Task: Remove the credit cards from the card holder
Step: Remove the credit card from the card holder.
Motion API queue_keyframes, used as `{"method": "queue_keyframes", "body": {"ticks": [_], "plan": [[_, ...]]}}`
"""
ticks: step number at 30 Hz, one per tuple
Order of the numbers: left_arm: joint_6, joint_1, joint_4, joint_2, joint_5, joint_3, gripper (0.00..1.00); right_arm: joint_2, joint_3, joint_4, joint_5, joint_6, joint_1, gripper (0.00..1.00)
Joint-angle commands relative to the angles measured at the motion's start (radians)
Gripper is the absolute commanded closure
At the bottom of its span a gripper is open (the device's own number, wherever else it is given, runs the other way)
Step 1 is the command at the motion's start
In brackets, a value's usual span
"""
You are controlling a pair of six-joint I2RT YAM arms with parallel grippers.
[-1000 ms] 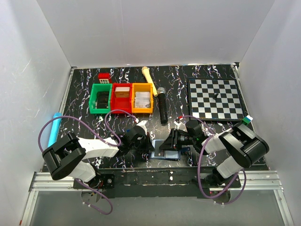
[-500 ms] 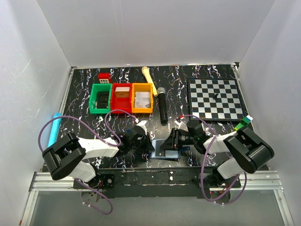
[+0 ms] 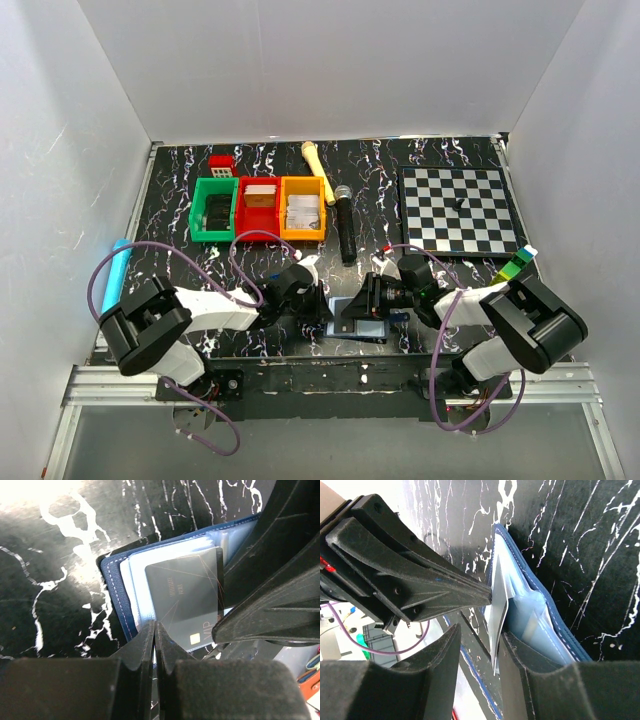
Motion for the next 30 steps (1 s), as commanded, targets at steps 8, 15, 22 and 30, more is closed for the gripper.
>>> {"method": "queue_keyframes", "body": {"ticks": [8, 15, 22, 30], "plan": [[0.056, -0.035, -0.055, 0.103, 0.061, 0.026, 1.00, 0.037, 0.022, 0.069, -0.022, 0.009, -0.001, 0.57], [0.038, -0.033, -0.073, 0.091, 0.026, 0.016, 1.00, 0.029, 0.019, 0.069, -0.026, 0.014, -0.001, 0.57], [-0.002, -0.033, -0.113, 0.080, -0.026, -0.004, 1.00, -0.022, 0.017, -0.006, -0.012, -0.021, -0.004, 0.57], [-0.019, -0.033, -0.129, 0.074, -0.045, -0.019, 1.00, -0.066, 0.022, -0.081, 0.001, -0.051, -0.010, 0.59]]}}
